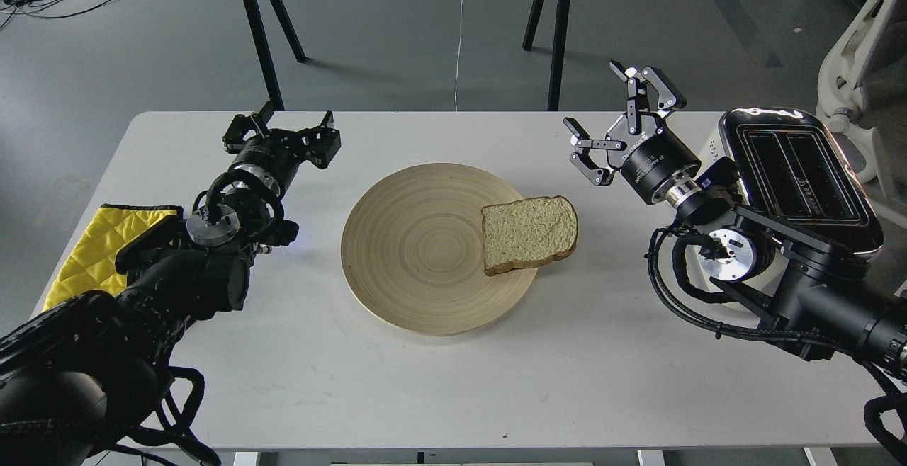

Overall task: Put bread in toaster with right arm
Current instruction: 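Move the right gripper toward the toaster and rotate it horizontal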

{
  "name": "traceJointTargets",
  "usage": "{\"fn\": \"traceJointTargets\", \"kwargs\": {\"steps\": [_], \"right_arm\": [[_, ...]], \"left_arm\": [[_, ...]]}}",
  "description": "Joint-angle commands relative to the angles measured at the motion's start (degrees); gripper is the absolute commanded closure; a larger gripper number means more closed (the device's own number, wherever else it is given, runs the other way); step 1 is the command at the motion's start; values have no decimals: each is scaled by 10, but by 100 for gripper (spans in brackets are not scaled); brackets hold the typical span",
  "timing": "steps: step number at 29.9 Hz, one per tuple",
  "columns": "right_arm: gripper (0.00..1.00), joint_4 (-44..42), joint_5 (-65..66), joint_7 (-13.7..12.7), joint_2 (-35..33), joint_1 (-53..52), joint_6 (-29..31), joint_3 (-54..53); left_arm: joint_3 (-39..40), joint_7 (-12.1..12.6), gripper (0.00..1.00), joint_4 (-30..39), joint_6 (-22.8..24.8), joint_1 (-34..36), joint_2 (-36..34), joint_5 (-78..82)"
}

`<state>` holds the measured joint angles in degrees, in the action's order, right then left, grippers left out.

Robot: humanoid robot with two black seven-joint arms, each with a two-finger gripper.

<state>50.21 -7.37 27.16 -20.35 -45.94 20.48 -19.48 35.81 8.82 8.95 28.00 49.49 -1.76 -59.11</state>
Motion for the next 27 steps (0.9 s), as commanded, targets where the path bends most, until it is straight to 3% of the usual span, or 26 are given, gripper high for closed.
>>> {"fn": "traceJointTargets", "kwargs": {"steps": [1, 20, 27], "right_arm": [[3, -5, 1, 1, 0, 0, 0, 1], [3, -1, 7, 0, 2, -32, 0, 16], [4, 52, 39, -8, -25, -59, -26, 35]], "left_arm": [[0, 1, 0, 0, 0, 0, 0, 0], [-22, -1, 0, -1, 0, 1, -1, 0], [-22, -1, 0, -1, 0, 1, -2, 0]]}}
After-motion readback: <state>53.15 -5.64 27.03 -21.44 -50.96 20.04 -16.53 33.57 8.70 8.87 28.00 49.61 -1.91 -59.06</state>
